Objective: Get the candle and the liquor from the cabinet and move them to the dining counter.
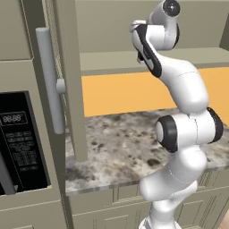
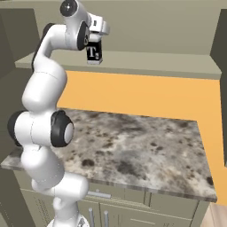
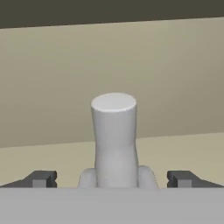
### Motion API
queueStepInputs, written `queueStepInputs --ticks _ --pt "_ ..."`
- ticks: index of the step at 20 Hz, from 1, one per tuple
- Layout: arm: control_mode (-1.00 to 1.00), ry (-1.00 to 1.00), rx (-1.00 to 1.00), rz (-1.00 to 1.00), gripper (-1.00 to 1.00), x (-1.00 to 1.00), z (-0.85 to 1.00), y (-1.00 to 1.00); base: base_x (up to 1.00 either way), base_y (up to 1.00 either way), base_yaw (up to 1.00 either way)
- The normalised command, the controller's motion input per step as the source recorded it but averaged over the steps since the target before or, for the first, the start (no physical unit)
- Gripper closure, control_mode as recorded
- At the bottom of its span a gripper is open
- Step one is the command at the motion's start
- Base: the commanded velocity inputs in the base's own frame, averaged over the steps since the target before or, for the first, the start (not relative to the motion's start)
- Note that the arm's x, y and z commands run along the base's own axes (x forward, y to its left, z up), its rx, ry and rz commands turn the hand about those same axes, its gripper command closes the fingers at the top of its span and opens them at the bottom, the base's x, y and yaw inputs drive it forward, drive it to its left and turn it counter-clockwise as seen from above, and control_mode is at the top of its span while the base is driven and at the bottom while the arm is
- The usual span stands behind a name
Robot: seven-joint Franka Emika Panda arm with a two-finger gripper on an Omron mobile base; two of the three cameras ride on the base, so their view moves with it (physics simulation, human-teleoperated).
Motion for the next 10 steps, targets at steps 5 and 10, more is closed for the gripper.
queueStepInputs --ticks 5,10 --pt "-1.0 0.0 0.0 0.0 -1.0 0.25 -0.04 -0.05 0.0 0.0 0.0" --pt "-1.0 0.0 0.03 0.0 -1.0 0.07 0.0 -0.01 0.0 0.0 0.0"
